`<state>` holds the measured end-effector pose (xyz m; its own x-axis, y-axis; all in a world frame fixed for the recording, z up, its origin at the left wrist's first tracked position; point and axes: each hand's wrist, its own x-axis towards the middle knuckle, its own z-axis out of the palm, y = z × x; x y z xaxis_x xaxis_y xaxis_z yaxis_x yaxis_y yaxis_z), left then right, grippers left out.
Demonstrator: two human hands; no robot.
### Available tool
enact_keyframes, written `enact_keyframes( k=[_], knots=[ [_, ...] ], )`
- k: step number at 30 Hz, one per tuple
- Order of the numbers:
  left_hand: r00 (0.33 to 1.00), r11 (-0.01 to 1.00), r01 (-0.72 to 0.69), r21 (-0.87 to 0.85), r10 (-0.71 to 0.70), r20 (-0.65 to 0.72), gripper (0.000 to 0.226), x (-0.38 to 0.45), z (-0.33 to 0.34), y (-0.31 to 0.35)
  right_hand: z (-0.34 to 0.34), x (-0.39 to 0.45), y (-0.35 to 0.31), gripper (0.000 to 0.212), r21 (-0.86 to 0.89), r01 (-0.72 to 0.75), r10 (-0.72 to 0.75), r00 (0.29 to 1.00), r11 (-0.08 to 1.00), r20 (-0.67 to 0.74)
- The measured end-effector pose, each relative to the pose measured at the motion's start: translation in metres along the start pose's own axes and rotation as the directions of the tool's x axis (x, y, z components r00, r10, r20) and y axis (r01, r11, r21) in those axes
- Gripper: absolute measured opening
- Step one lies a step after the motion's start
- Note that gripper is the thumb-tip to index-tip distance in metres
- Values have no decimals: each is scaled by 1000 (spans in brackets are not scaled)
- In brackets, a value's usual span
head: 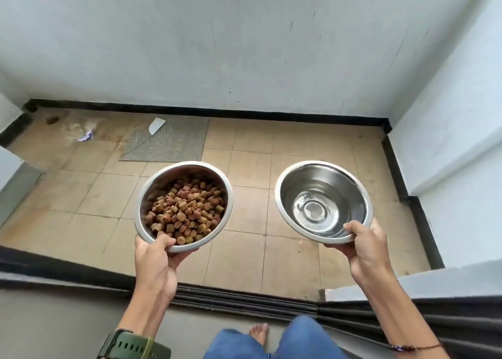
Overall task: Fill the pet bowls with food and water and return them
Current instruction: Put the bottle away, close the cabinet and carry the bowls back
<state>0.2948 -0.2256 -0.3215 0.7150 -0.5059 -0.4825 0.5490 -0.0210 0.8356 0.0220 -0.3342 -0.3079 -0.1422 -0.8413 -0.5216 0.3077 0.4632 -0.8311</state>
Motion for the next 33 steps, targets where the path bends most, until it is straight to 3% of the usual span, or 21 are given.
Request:
enact_keyframes(
  k=[20,33],
  knots=[
    [991,999,55,-1,-54,-125,45,259,183,48,202,273,-64,38,-44,-72,66,990,996,-128],
    [984,984,164,75,-158,-81,57,442,288,65,323,426,-87,31,-89,-133,116,978,987,-175]
  ],
)
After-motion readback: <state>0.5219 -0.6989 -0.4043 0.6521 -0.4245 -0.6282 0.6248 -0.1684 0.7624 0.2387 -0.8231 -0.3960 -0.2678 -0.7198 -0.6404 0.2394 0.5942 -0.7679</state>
